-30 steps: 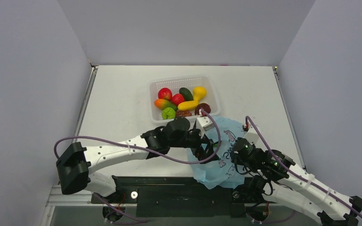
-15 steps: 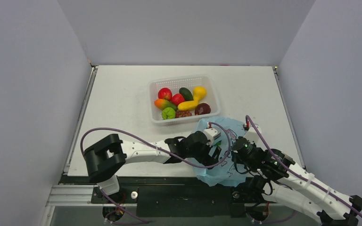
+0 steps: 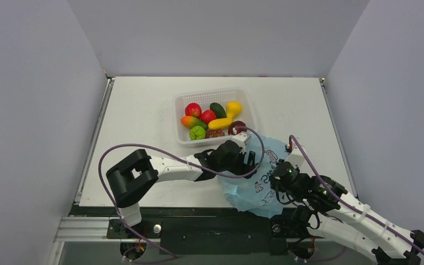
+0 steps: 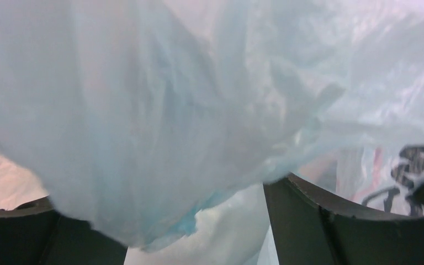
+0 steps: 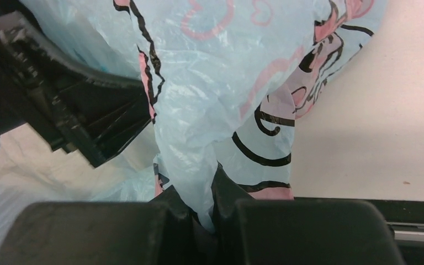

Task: Take the fake fruits out of the plastic bag
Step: Take out the fake fruit from the plastic bag.

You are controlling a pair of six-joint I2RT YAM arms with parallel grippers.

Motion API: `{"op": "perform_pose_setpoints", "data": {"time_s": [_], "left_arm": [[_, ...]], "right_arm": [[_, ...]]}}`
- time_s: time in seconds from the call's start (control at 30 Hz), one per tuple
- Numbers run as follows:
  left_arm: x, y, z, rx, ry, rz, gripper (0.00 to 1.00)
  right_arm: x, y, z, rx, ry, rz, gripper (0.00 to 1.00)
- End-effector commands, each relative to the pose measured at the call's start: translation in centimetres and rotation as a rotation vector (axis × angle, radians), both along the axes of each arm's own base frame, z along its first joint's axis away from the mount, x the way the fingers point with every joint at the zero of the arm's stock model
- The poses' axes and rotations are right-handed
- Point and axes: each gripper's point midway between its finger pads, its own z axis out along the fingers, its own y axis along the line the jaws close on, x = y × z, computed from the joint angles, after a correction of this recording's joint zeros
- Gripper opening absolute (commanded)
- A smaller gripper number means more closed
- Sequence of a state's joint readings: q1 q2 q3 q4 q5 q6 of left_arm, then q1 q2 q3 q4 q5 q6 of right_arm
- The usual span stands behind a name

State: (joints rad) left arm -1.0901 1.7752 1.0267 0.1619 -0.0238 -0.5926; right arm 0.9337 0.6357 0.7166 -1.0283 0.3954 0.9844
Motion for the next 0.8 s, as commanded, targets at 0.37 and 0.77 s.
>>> {"op": "perform_pose_setpoints", "data": {"time_s": [0.37, 0.77], "left_arm": [[6.8, -3.7, 3.3, -0.137, -0.216, 0.188, 0.87], [10.3, -4.2, -0.2, -0.032, -0.28, 0.338, 0.97]], "right_arm": [[0.7, 3.2, 0.9, 0.045, -0.027, 0.071, 0.0], [0.6, 3.2, 1.0, 0.053, -0.038, 0.073, 0.0]]}}
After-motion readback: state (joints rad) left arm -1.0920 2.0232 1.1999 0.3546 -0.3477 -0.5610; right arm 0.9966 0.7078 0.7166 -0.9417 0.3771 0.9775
